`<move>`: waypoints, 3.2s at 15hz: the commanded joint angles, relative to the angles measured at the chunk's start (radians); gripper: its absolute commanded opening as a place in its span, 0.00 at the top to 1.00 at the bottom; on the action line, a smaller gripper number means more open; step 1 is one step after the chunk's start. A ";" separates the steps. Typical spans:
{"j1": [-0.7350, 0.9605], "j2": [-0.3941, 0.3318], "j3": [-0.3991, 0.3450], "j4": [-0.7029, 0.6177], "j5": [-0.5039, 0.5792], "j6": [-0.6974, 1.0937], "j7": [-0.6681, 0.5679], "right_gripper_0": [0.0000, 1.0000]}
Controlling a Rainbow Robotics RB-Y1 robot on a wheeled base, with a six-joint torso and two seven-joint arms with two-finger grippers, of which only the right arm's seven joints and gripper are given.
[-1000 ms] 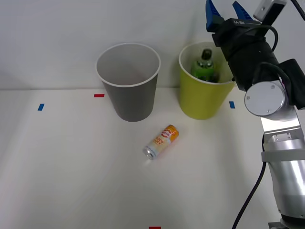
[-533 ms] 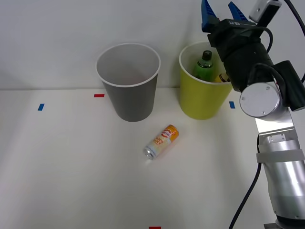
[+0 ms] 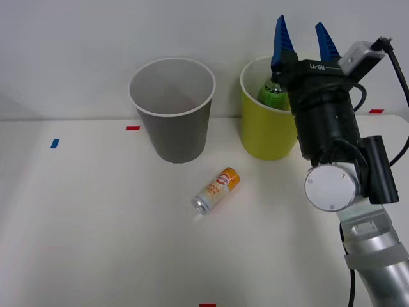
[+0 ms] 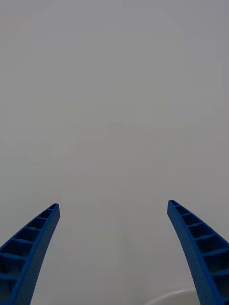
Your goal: Put cans in the gray bin, plastic bottles in the light green bin
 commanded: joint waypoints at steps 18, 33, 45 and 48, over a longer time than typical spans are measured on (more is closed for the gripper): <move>0.762 -0.091 0.139 -0.271 0.379 -0.192 -0.004 0.24; 1.032 -0.023 0.016 -0.265 1.057 -0.134 -0.596 0.24; 1.097 0.175 -0.111 0.048 1.425 -0.471 -0.916 0.24; 1.089 0.202 -0.124 0.114 1.458 -0.544 -0.910 0.24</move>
